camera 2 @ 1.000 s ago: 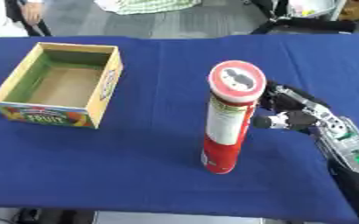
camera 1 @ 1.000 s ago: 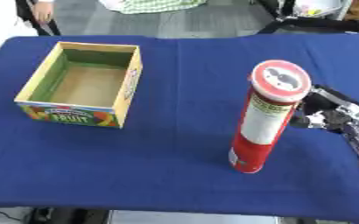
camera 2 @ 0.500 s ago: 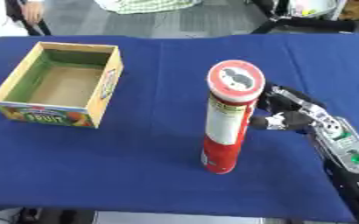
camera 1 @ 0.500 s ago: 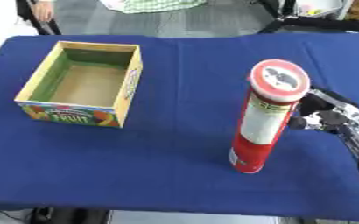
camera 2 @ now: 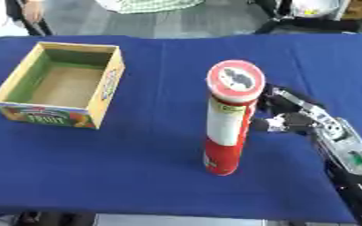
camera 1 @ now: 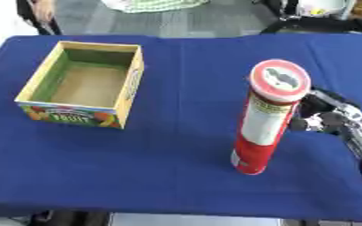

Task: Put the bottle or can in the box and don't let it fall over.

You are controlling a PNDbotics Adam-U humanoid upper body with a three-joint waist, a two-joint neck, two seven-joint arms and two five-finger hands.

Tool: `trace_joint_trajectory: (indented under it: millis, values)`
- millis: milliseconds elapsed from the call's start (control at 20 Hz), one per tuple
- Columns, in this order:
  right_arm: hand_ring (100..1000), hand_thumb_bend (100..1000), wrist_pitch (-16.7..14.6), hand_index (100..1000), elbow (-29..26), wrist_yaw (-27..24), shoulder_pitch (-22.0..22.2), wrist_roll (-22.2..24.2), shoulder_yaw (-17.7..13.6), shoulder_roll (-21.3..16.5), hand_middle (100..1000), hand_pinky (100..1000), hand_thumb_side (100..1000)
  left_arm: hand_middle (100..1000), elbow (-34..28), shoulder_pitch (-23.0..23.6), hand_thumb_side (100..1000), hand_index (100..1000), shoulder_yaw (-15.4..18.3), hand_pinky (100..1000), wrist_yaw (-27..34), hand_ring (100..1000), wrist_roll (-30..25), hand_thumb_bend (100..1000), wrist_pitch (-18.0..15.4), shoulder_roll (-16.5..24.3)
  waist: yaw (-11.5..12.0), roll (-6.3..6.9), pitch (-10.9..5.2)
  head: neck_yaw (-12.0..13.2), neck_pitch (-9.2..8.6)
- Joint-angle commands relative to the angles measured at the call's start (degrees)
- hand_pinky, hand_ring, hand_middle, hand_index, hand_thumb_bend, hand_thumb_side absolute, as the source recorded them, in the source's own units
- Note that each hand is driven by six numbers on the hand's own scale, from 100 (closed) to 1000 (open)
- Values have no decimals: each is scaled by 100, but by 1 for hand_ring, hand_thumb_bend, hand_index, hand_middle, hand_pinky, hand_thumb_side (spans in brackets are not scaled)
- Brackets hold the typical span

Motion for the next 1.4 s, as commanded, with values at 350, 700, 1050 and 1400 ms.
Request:
trace_joint_trajectory:
  millis: [350,700,1050,1400]
  values:
    - [1000,841,-159,924,-38,-185,-89,422,-126,-181,1000,911,426,915,-60,-60,889,844,21,709,15,1000,-24,492,-18,107,-14,-6,-36,23,31]
    - [1000,843,-219,923,-40,-267,-88,518,-144,-188,1000,911,433,915,-59,-45,890,845,26,710,15,1000,-27,493,-23,102,-27,2,-45,20,31]
    - [1000,843,-213,925,-133,-276,-43,538,-98,-184,1000,913,445,915,-59,-39,891,845,26,711,16,1000,-30,491,-22,91,-20,-6,-43,19,31]
    - [1000,850,-164,925,-223,-227,-27,530,-18,-151,1000,913,448,915,-63,-42,891,845,27,711,18,1000,-29,491,-25,91,-4,-8,-36,8,31]
